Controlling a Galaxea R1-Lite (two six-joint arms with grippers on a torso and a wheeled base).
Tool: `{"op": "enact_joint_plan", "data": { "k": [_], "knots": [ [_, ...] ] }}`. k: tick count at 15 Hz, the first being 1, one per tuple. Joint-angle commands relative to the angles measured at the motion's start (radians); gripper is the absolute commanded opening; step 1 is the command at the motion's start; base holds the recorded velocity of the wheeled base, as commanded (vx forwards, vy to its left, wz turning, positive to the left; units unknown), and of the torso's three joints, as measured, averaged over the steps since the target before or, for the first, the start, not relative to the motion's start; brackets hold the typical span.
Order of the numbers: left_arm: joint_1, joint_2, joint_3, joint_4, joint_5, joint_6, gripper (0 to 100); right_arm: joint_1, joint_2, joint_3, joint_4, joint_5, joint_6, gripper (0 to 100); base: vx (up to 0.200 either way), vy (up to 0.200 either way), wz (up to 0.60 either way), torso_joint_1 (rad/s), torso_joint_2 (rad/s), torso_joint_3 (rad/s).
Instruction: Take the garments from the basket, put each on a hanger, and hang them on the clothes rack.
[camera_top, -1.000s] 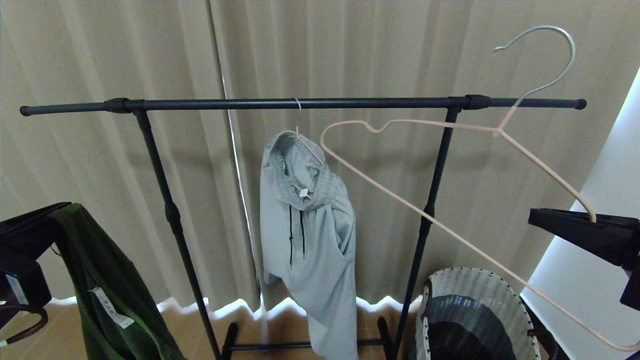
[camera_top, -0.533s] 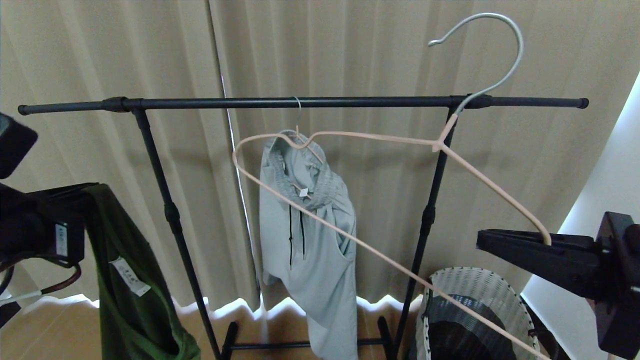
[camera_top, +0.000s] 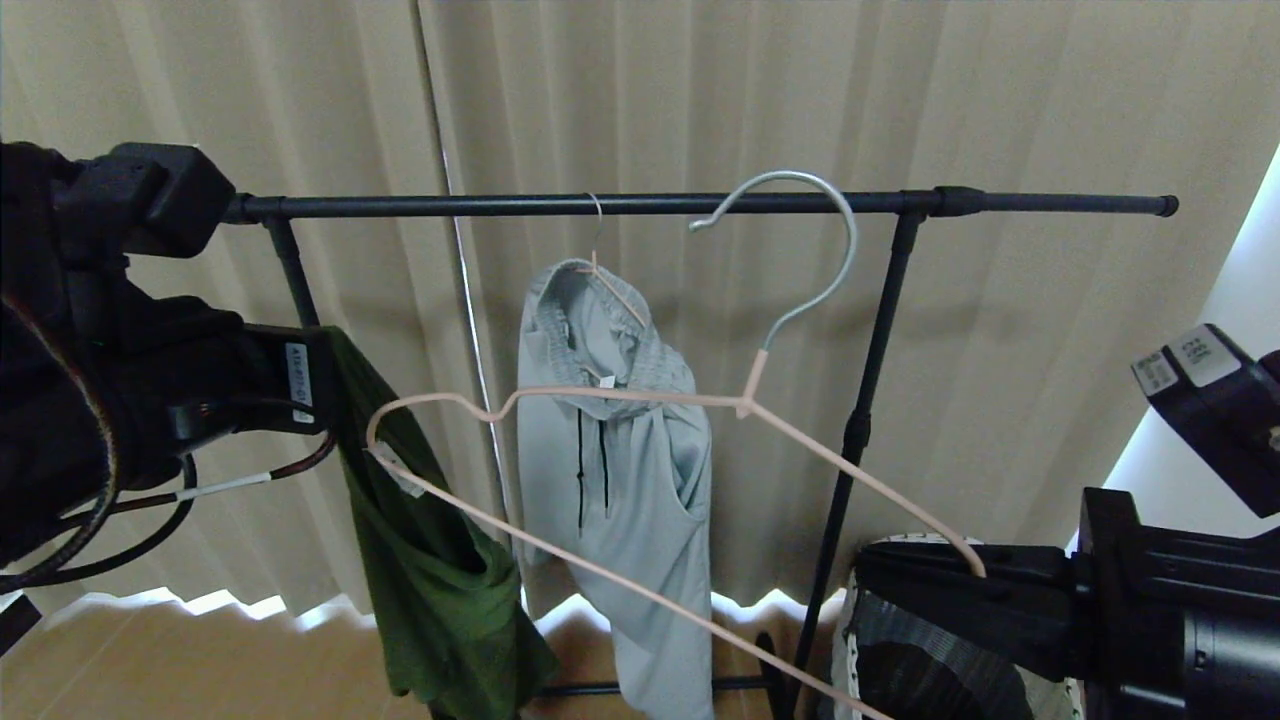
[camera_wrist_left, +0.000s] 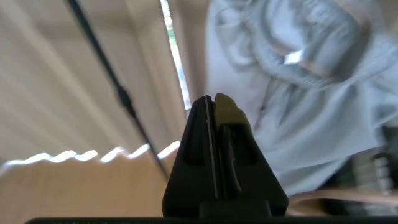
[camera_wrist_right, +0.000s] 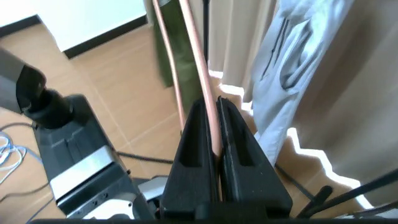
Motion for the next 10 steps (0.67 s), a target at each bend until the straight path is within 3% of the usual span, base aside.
{"op": "enact_joint_plan", "data": {
  "k": [1,4,10],
  "knots": [
    [-0.033,0.026,-0.012,0.0,0.002,-0.011,0,0.004,0.033,0.0,-0.031,-0.001,-0.001,0,0.0,0.0,0.0,0.0,0.0,0.0],
    [-0.049,0.026,-0.013,-0.001,0.004,-0.014,0,0.001,0.091,0.0,-0.129,-0.006,-0.006,0,0.0,0.0,0.0,0.0,0.0,0.0],
    [-0.049,0.022,-0.01,-0.001,0.016,-0.013,0,-0.022,0.117,0.006,-0.14,-0.009,-0.001,0,0.0,0.0,0.0,0.0,0.0,0.0]
  ]
}}
